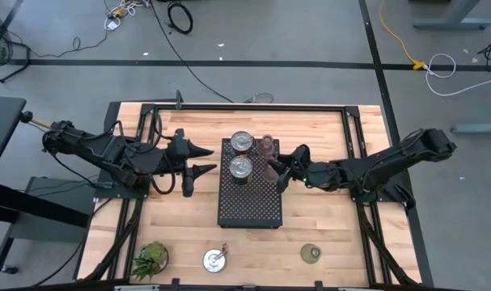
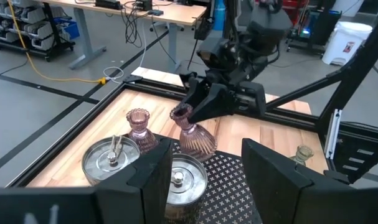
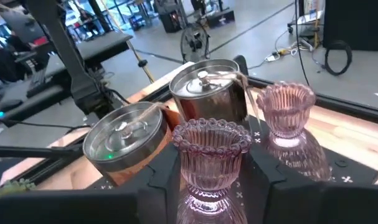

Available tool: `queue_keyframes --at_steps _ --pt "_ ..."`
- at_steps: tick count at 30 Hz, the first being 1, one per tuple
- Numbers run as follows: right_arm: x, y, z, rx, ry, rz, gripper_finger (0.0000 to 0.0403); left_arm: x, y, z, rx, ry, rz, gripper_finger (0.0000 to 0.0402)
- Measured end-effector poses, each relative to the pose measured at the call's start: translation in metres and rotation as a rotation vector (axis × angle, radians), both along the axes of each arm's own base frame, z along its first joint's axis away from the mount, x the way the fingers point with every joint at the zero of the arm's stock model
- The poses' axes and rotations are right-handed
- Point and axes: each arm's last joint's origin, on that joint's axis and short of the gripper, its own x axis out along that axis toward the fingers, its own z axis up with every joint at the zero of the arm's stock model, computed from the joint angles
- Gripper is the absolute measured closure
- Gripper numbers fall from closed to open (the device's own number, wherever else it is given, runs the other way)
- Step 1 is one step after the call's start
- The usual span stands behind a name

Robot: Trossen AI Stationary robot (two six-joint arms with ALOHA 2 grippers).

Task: Pick & Place candle stick holders
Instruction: Put the pink glass candle holder on the shelf aligned with the other glass candle holder

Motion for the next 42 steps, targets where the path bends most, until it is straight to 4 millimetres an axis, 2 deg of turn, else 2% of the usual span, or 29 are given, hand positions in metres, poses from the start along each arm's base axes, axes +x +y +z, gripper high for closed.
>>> queue_keyframes --at_steps 5,13,19,32,42 --pt "-0.004 -0.004 -0.015 0.022 -0.016 -0.009 0.0292 0.001 0.000 0.002 -0.004 -0.020 0.007 0.0204" --pt "-0.002 -0.008 -0.012 -0.008 -0.060 -0.013 0.0291 0.001 0.000 0.003 -0.009 -0.034 0.007 0.0204" --pt "0.008 -0.011 -0.023 -0.018 -0.043 -0.020 0.0289 0.001 0.000 0.003 -0.008 -0.034 0.008 0.0204" --pt "0.014 -0.009 -0.024 -0.057 -0.053 0.049 0.0215 0.001 0.000 0.003 -0.008 -0.034 0.007 0.0204" --pt "0.014 -0.009 -0.025 -0.055 -0.052 0.055 0.0208 0.001 0.000 0.003 -0.008 -0.034 0.007 0.0204"
